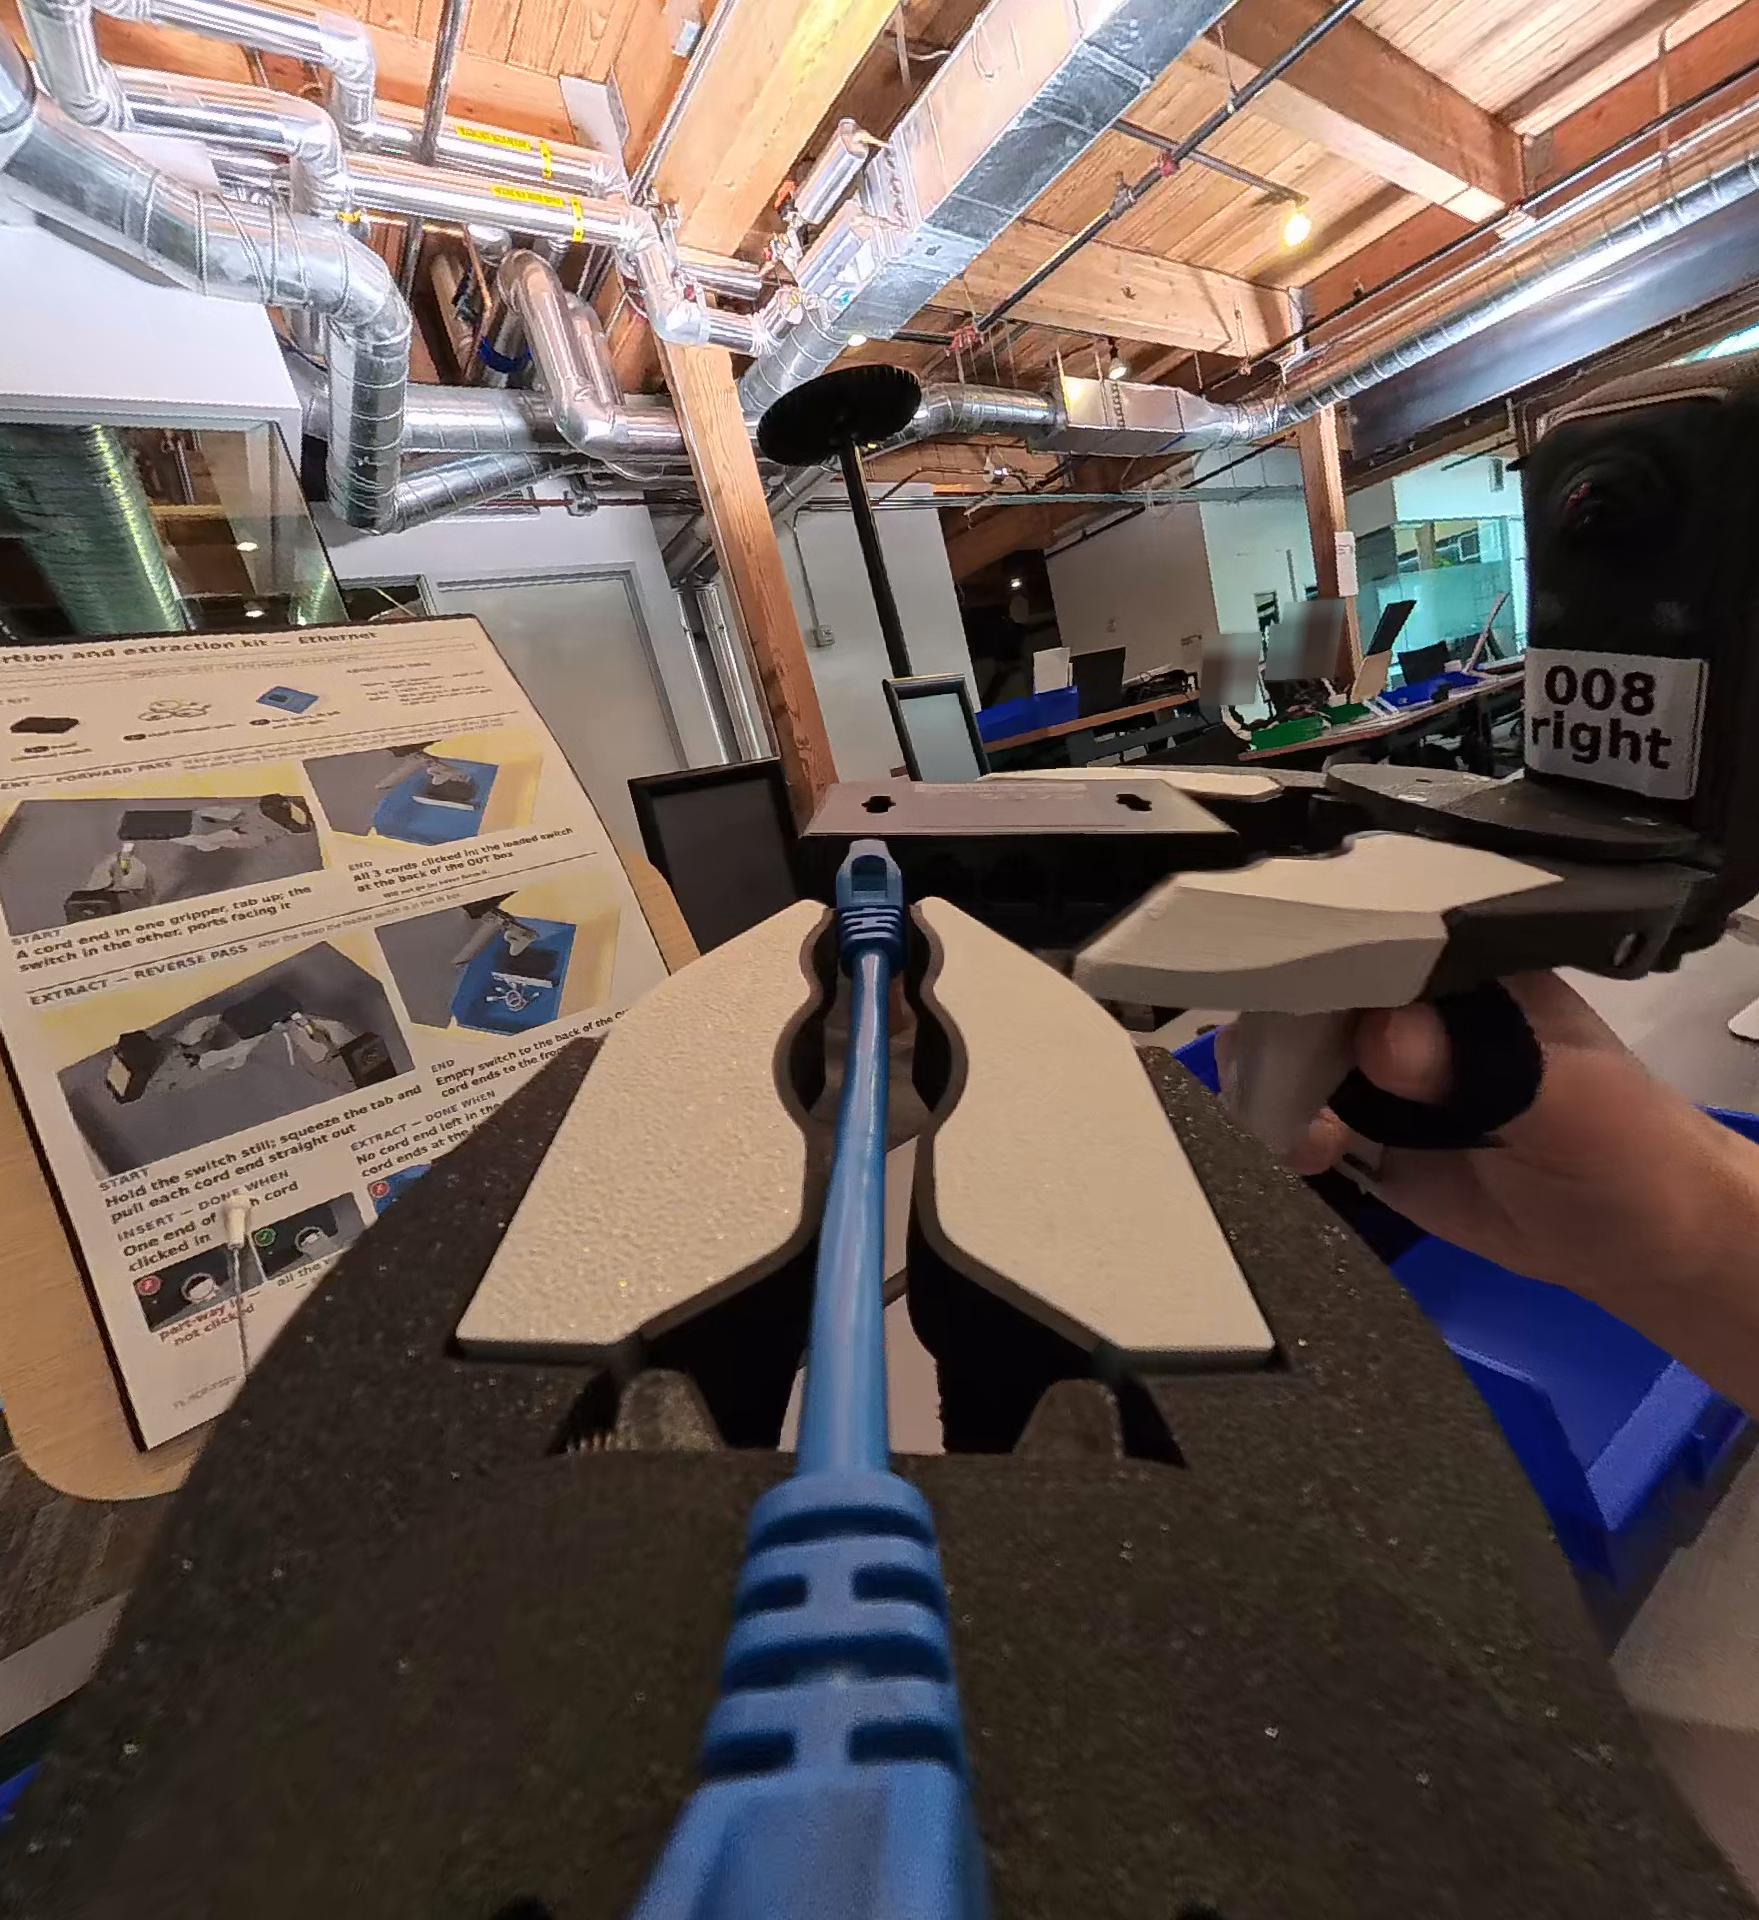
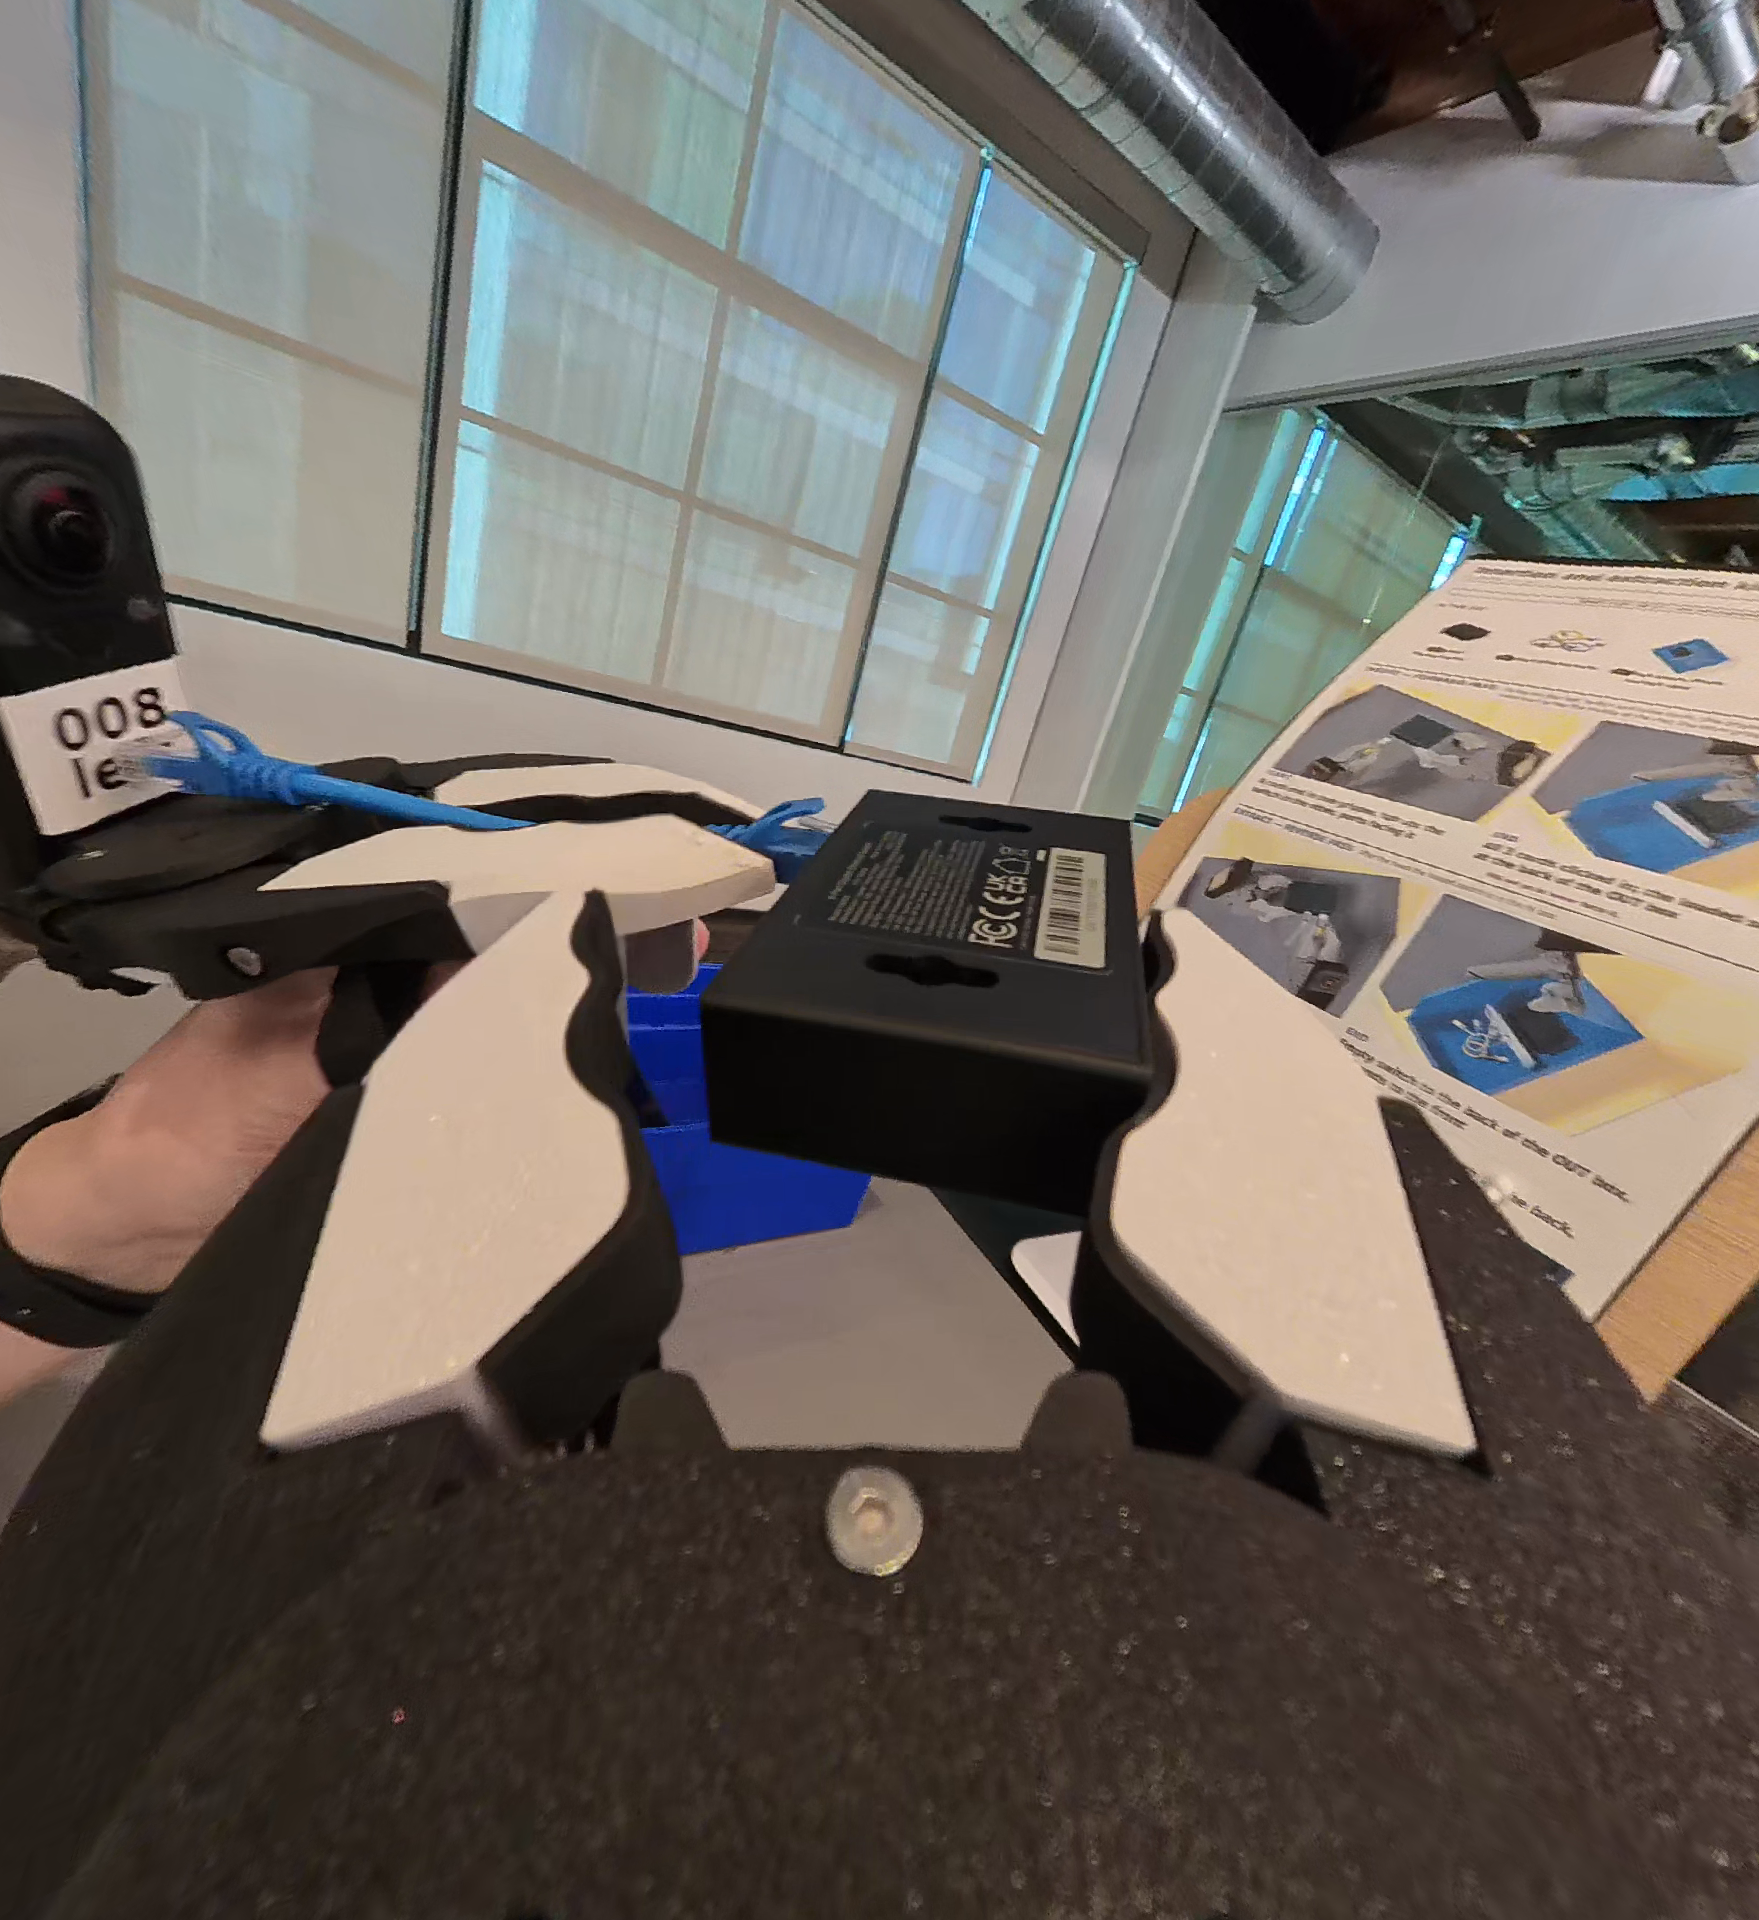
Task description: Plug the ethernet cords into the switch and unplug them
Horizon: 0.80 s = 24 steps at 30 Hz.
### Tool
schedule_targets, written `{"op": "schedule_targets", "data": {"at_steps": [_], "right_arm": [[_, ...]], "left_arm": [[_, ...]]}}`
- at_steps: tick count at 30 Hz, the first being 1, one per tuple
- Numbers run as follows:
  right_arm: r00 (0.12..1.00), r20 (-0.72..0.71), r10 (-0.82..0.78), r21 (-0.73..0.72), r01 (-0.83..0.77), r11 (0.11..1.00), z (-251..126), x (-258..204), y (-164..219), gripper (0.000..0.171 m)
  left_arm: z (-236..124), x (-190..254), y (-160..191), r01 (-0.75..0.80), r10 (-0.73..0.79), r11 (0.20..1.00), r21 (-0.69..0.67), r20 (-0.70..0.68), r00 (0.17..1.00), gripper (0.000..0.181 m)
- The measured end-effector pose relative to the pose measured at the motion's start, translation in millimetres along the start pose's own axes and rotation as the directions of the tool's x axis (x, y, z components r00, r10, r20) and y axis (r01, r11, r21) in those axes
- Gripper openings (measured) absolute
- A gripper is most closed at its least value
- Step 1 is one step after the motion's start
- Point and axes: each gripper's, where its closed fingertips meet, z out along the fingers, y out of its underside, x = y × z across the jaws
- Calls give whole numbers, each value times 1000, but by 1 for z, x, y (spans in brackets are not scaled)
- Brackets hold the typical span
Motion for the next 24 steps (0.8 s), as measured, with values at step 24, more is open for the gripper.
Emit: {"op": "schedule_targets", "data": {"at_steps": [24], "right_arm": [[974, 222, 53, 38, -63, 997, -8, -23, -1, 113]], "left_arm": [[-5, 5, -8, -46, 47, 999, 13, -27, 999, 12]]}}
